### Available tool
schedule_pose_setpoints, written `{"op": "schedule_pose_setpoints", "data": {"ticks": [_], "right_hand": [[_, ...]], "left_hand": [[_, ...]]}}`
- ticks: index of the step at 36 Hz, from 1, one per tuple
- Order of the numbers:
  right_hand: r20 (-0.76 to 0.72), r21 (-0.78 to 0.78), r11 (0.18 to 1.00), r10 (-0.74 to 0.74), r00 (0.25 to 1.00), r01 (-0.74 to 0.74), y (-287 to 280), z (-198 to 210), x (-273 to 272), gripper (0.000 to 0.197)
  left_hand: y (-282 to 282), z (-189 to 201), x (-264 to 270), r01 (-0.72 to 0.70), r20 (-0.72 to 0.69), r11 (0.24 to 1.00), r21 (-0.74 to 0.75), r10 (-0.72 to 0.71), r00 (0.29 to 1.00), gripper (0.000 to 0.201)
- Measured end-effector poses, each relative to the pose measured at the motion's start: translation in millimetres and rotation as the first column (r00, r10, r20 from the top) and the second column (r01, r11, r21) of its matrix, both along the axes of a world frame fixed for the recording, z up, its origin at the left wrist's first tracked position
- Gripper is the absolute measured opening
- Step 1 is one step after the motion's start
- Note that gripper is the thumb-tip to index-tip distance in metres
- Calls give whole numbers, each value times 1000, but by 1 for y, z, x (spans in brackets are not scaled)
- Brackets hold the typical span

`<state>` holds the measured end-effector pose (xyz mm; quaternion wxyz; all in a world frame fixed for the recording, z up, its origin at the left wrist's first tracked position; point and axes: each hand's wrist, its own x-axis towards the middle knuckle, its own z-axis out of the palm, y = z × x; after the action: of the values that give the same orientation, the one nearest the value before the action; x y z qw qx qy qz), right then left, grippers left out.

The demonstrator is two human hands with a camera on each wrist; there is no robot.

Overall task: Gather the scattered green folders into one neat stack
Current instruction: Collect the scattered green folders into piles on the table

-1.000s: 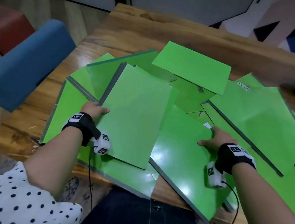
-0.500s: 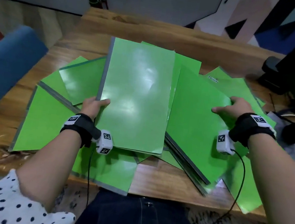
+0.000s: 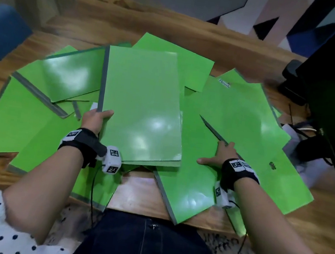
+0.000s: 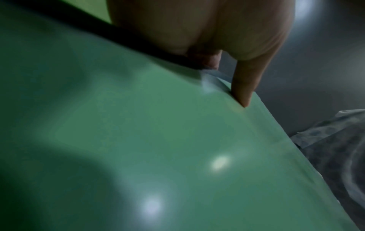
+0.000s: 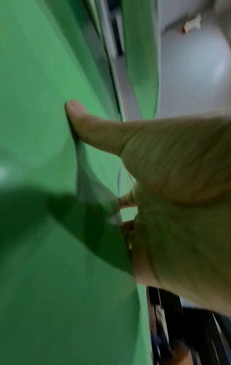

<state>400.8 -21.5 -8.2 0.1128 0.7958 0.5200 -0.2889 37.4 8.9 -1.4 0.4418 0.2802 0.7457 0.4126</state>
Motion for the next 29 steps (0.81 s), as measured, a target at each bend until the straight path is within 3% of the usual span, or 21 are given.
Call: {"op": "schedule_pose_setpoints", "data": {"ticks": [3, 9, 14, 20, 25, 29], "right_hand": [[-2, 15, 1000, 24, 1000, -24, -9, -8, -14, 123], [-1, -39, 997, -63, 998, 63, -12, -13, -26, 136], [89, -54, 993, -100, 991, 105, -10, -12, -35, 135], [-80, -42, 994, -107, 991, 104, -16, -13, -48, 132], [-89, -69, 992, -108, 990, 102, -22, -6, -60, 131], [-130, -116, 975, -204, 970, 189, -19, -3, -64, 132]], "left_hand": [[-2, 1, -2, -1, -28, 1000, -11, 0, 1000, 38], [-3, 2, -8, 4, -52, 1000, -18, -5, 999, 25], [-3, 7, -9, 37, -77, 999, -27, -39, 996, 22], [-3, 9, -16, 59, -79, 998, -20, -60, 995, 22], [-4, 12, -24, 57, -66, 998, -22, -58, 996, 20], [-6, 16, -28, 59, -55, 998, -7, -60, 997, 17]]}}
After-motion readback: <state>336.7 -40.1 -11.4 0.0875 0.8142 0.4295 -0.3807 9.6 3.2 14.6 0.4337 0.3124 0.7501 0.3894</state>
